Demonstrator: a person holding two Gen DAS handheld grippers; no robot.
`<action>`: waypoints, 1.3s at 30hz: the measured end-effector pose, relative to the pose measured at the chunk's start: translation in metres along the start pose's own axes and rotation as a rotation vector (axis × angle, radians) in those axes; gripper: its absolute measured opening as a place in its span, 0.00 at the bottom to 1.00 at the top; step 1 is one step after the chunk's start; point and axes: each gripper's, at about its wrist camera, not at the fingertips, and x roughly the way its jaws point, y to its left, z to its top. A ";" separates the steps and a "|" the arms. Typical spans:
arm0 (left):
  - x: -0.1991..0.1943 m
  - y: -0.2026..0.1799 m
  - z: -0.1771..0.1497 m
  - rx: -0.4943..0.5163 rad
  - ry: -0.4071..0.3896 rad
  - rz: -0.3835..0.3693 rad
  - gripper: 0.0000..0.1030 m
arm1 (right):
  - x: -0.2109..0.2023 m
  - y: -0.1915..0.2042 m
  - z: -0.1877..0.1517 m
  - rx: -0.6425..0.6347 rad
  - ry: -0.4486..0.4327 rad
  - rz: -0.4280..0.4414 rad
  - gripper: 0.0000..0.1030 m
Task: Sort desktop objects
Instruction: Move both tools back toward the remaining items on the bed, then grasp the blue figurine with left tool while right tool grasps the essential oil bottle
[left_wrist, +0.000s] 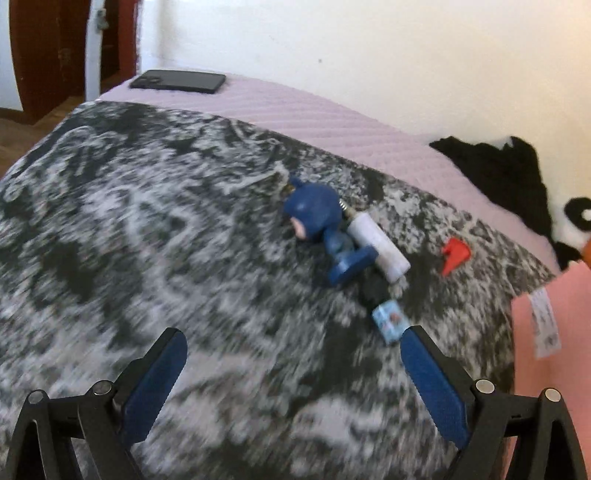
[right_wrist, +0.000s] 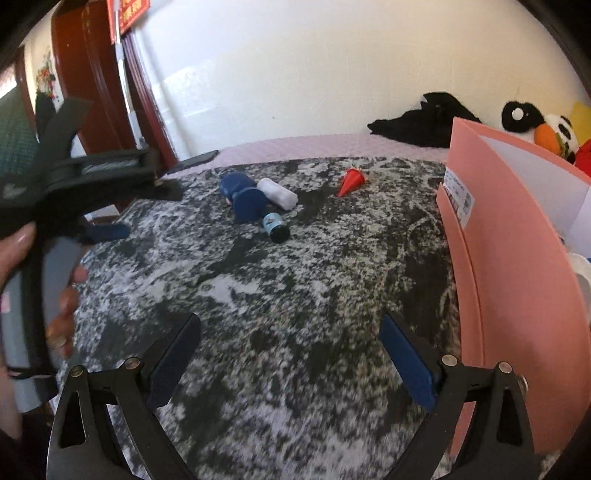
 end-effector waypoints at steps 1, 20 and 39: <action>0.011 -0.006 0.005 0.002 0.008 0.005 0.94 | 0.008 -0.003 0.004 0.002 0.005 -0.003 0.96; 0.117 -0.010 0.054 -0.214 0.055 0.156 0.92 | 0.098 -0.038 0.028 0.053 0.066 0.009 0.96; 0.103 0.015 0.050 -0.038 0.199 -0.032 0.37 | 0.149 0.000 0.064 -0.116 0.099 0.013 0.94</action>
